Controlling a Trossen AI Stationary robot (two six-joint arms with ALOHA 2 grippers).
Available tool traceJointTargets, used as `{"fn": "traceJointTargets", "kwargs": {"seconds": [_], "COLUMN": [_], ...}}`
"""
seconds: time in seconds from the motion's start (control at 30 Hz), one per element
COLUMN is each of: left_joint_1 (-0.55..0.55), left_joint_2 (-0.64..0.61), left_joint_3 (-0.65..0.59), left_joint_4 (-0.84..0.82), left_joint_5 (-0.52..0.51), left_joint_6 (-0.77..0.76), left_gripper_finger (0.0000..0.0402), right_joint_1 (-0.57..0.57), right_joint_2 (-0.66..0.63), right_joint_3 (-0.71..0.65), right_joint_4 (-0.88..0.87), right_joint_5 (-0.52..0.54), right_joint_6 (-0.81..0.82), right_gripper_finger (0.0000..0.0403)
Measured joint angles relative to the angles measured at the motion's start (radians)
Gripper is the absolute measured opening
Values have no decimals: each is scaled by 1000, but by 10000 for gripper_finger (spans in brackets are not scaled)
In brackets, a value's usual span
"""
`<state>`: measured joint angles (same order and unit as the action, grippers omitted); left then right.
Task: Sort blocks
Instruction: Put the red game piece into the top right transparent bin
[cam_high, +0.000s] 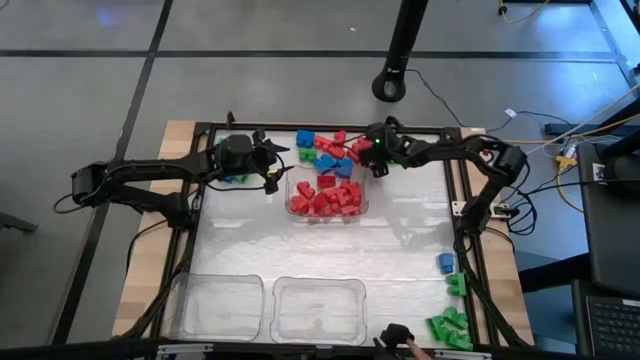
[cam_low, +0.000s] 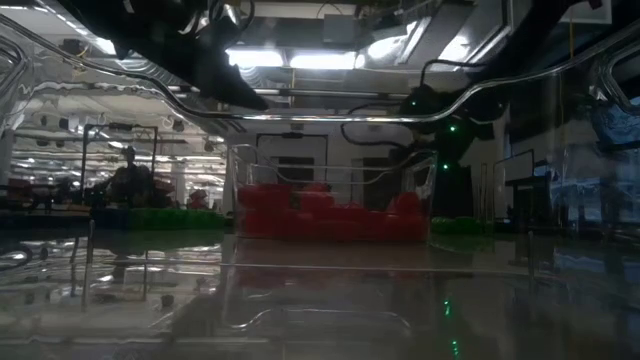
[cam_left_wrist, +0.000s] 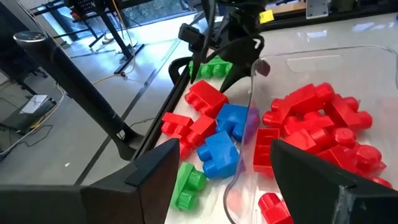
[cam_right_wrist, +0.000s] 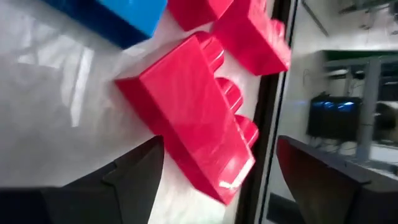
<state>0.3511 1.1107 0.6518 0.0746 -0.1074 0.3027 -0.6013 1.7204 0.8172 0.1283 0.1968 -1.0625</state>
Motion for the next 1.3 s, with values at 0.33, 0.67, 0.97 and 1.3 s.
{"fn": "traceJointTargets", "kwargs": {"seconds": [0.33,0.67,0.97,1.3], "left_joint_1": [0,0,0,0], "left_joint_2": [0,0,0,0], "left_joint_3": [0,0,0,0], "left_joint_4": [20,19,19,19], "left_joint_5": [0,0,0,0], "left_joint_6": [-7,-7,-6,-5], "left_gripper_finger": [241,241,241,241], "right_joint_1": [6,5,6,6], "right_joint_2": [0,16,94,97], "right_joint_3": [-11,-10,-10,-9], "right_joint_4": [72,112,167,160], "right_joint_5": [24,37,41,65], "right_joint_6": [-83,-199,-224,-218], "right_gripper_finger": [308,308,278,106]}}
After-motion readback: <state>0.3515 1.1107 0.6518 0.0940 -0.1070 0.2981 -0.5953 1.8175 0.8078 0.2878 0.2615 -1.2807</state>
